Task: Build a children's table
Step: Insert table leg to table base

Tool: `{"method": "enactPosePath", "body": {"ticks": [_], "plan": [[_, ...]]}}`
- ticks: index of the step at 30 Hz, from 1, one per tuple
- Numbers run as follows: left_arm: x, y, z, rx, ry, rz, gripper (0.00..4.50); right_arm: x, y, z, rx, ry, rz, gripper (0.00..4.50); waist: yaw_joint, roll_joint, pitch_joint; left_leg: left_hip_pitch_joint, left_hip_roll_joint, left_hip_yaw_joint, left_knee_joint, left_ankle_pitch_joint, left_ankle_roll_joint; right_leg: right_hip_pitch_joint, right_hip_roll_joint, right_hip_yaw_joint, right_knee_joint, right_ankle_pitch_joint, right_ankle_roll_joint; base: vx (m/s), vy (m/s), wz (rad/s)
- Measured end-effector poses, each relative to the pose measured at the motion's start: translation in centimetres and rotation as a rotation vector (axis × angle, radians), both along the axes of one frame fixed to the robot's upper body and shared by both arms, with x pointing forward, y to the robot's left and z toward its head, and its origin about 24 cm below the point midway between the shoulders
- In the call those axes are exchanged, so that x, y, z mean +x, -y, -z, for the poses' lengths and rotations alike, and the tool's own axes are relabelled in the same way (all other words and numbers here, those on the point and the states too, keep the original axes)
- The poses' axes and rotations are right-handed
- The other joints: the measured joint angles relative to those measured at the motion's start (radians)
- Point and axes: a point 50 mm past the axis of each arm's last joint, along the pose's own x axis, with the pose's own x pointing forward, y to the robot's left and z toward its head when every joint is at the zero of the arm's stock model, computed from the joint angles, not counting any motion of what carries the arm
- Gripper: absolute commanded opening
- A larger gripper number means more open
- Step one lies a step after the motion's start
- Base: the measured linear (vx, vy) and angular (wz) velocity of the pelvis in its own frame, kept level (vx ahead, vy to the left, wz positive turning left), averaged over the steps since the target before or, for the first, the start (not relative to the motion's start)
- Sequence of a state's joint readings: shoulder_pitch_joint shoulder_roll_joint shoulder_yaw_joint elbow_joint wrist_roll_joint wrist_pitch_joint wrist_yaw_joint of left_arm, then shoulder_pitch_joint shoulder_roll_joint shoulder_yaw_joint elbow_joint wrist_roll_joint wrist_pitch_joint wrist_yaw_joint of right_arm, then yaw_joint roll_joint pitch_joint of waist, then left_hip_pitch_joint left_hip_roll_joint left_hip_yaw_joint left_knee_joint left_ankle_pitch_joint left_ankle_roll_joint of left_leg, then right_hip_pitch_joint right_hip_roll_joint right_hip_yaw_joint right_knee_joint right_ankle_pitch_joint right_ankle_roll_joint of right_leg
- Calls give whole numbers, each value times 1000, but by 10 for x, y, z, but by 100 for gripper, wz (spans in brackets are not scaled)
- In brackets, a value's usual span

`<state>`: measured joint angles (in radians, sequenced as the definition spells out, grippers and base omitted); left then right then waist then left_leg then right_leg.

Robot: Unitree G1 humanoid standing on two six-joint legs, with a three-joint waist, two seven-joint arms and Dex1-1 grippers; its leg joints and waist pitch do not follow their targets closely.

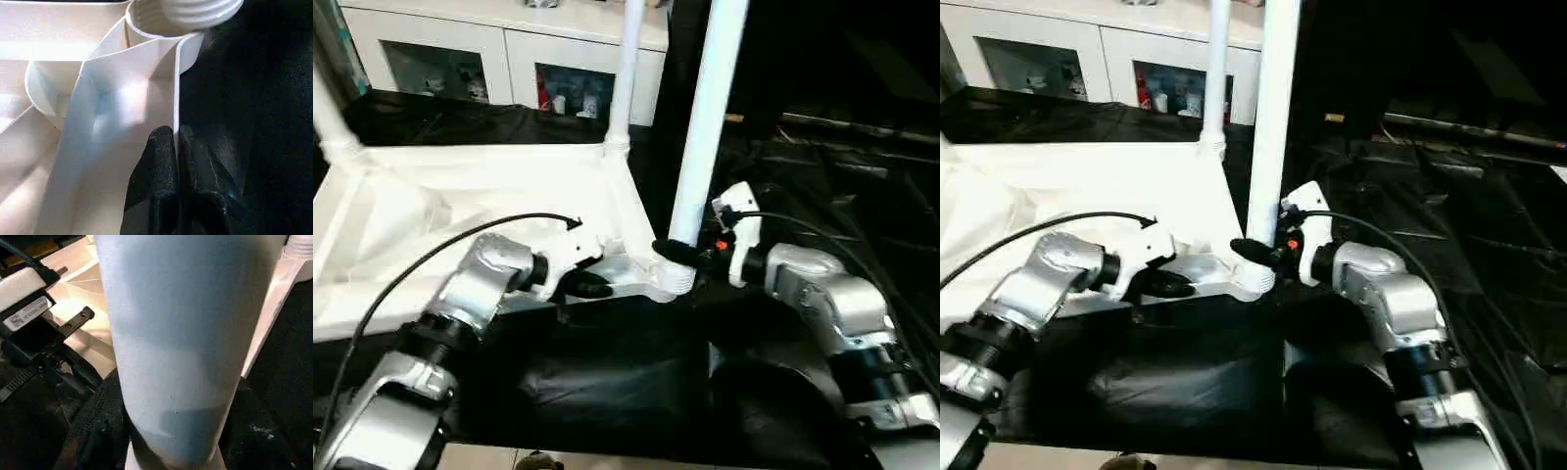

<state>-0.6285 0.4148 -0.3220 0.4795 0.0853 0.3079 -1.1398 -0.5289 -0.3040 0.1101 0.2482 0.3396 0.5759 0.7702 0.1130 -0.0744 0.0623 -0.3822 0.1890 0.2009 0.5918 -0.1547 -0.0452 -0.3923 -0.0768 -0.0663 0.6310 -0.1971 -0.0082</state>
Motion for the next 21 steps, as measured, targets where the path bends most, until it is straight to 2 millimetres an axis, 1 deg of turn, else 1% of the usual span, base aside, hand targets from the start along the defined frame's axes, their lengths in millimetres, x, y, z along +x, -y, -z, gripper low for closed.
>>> {"method": "enactPosePath", "body": {"ticks": [7, 15, 21], "plan": [[-7, -2, 0, 0, 48, 42, 0, 5, -3, 2, -11, 17, 5, 191, 0, 0, 0, -2, 0, 0, -1, 0, 0, -2, 0, 0, -1, -1, 1, 0, 0, 0], [-10, -1, 1, -5, 76, 64, 0, 10, -5, 5, -7, 15, 10, 191, -1, 0, 0, -2, 0, 0, -1, 0, 0, -2, 0, 0, 0, -1, 1, 0, 0, 0], [-10, -2, 2, -3, 82, 61, 0, 11, -6, 8, 13, 1, 19, 191, -1, -3, -2, -1, 0, 0, -1, 0, 0, -2, 0, 0, 0, -1, 1, 0, 0, 0]]}}
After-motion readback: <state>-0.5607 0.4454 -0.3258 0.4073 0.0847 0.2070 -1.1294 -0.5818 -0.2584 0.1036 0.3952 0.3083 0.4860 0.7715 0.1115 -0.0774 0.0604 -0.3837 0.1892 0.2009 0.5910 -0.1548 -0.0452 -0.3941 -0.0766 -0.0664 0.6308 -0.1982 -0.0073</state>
